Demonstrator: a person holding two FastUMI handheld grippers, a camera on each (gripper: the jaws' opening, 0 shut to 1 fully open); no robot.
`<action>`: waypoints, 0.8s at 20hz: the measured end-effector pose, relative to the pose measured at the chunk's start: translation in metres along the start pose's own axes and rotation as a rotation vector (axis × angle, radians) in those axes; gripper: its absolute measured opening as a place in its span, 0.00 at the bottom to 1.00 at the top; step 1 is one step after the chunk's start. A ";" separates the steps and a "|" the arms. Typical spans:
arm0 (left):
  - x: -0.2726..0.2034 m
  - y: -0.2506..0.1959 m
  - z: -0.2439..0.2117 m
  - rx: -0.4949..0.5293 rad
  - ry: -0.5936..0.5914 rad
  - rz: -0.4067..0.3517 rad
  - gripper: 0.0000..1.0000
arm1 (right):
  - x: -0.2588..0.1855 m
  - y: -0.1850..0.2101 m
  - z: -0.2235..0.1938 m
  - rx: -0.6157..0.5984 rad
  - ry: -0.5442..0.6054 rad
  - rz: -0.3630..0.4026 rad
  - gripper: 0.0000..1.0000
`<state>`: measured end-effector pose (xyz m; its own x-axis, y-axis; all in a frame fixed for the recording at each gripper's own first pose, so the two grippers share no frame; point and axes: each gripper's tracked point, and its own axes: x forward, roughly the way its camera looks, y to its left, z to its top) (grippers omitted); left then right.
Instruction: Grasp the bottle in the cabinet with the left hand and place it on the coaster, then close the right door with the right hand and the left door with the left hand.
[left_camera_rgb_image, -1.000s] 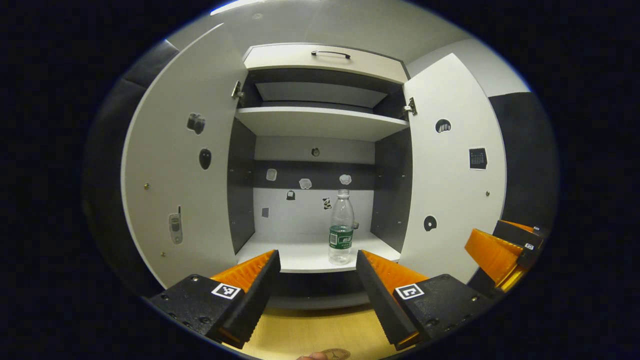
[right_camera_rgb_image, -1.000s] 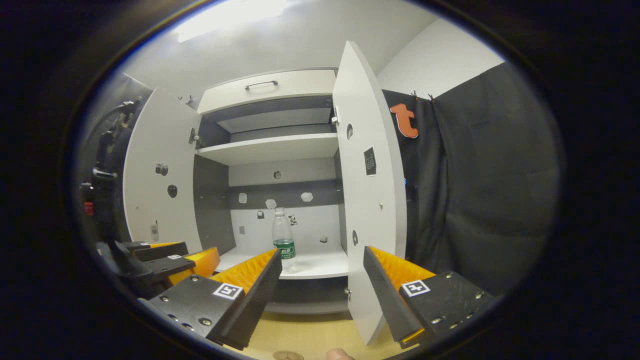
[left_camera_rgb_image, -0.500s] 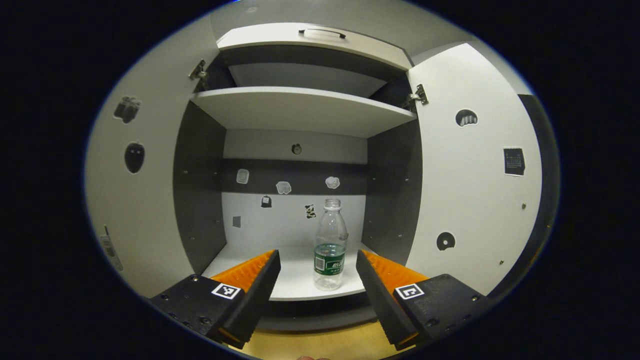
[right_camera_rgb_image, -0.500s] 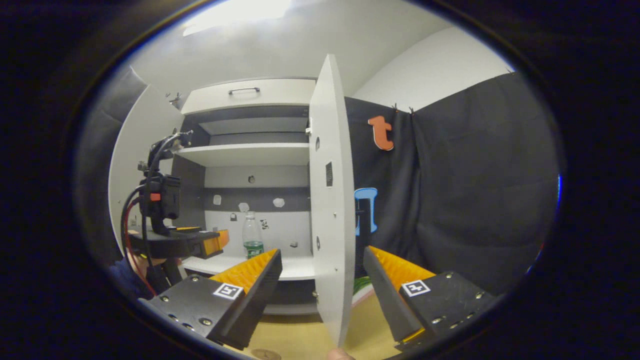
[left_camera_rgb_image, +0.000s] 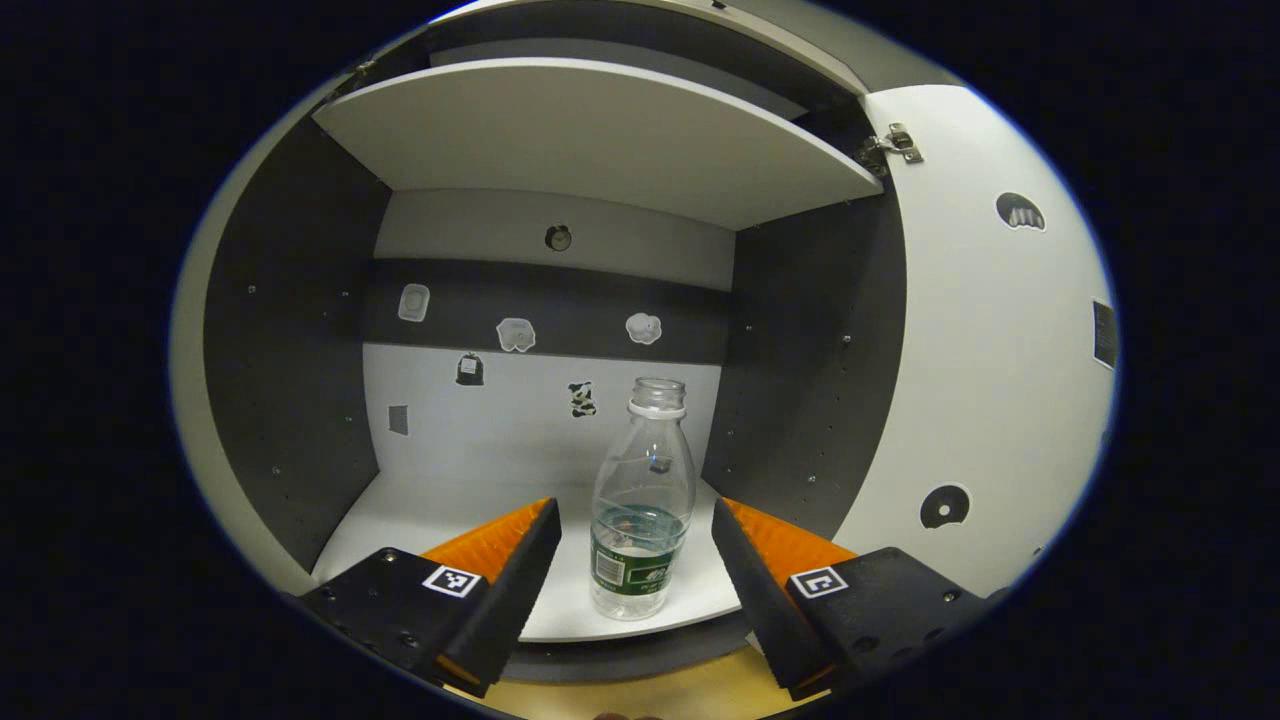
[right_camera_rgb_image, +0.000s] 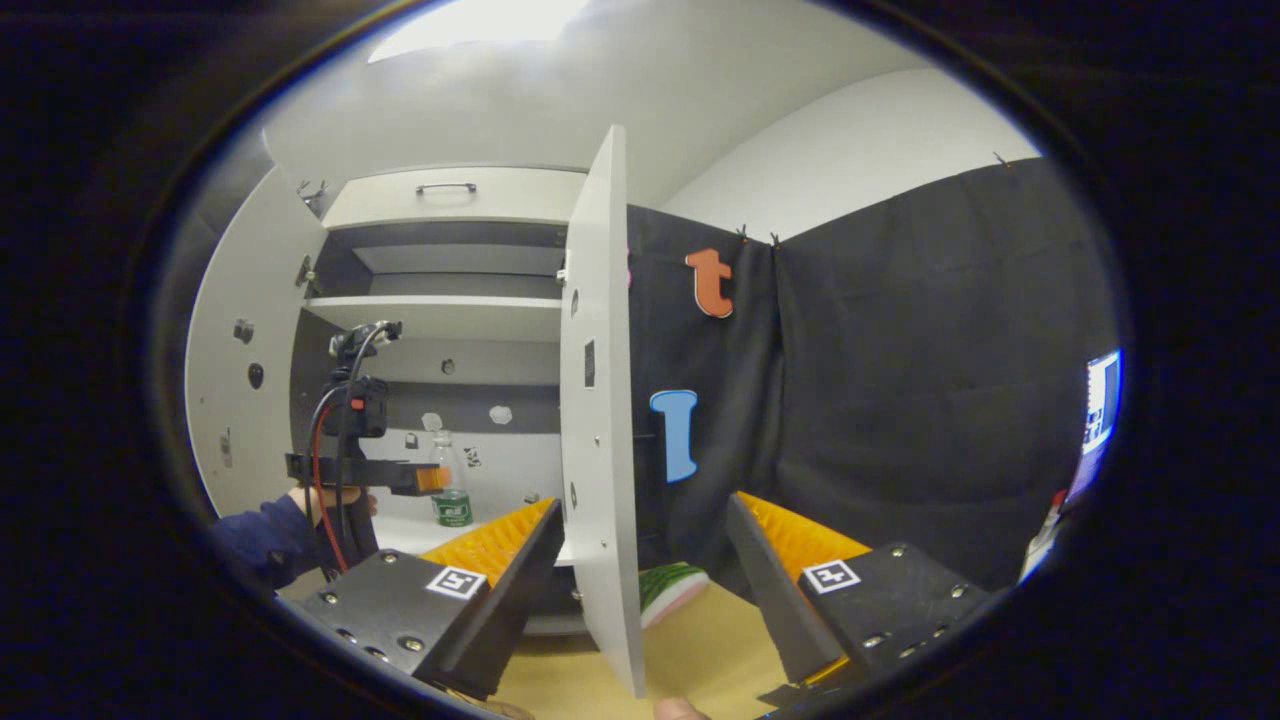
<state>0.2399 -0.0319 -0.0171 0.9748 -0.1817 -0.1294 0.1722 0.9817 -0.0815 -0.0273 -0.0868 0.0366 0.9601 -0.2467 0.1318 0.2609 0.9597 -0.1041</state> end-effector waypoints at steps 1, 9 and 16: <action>0.006 0.001 -0.001 0.004 0.004 -0.004 0.96 | 0.001 -0.002 -0.001 -0.002 0.001 -0.005 0.97; 0.037 -0.006 0.002 0.037 -0.006 -0.072 0.87 | -0.003 -0.006 -0.004 -0.013 0.011 -0.013 1.00; 0.010 -0.012 0.002 0.004 -0.006 -0.119 0.80 | -0.009 -0.009 -0.006 0.002 0.023 -0.010 0.99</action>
<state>0.2480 -0.0455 -0.0156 0.9484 -0.2964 -0.1128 0.2870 0.9535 -0.0924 -0.0375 -0.0938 0.0307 0.9594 -0.2595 0.1103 0.2706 0.9574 -0.1012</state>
